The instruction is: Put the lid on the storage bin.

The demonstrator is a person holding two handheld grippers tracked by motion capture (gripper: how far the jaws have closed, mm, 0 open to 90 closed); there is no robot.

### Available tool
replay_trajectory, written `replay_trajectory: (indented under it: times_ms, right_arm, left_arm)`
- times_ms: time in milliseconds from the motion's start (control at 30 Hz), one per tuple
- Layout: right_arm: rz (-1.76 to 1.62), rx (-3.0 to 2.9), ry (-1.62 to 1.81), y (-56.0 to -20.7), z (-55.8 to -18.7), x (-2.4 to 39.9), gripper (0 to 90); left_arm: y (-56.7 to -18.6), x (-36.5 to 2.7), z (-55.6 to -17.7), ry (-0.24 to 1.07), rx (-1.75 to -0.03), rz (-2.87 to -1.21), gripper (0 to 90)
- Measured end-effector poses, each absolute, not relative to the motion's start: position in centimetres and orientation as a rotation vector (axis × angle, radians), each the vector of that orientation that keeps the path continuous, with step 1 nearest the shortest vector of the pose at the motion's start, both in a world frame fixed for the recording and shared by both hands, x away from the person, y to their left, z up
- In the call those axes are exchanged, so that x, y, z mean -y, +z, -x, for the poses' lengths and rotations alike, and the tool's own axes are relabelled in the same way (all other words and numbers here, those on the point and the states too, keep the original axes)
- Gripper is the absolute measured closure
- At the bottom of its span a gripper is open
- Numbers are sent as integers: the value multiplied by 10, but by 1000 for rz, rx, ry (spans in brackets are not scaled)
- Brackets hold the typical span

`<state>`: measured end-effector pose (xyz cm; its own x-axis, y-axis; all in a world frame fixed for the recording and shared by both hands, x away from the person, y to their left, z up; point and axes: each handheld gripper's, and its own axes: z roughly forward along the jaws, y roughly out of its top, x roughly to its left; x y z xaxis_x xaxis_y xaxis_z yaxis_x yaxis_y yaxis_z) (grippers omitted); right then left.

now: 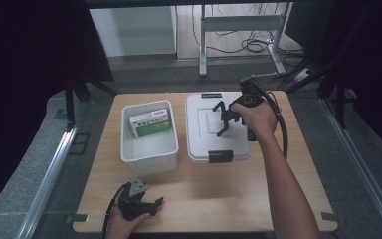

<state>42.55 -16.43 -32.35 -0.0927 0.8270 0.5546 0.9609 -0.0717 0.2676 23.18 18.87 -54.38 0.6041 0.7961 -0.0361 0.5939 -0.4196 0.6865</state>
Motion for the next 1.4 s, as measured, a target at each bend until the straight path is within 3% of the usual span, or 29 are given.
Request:
replay_trajectory:
  times_ms: [500,1400]
  right_arm:
    - [1894,1998,-899,-320,-433,116,847]
    - [1841,2041,-885,-317,-436,78,847]
  left_arm:
    - [-544,-189,-232,390,-1091,-2160,142]
    - [-544,-189,-232,388,-1089,-2163,137]
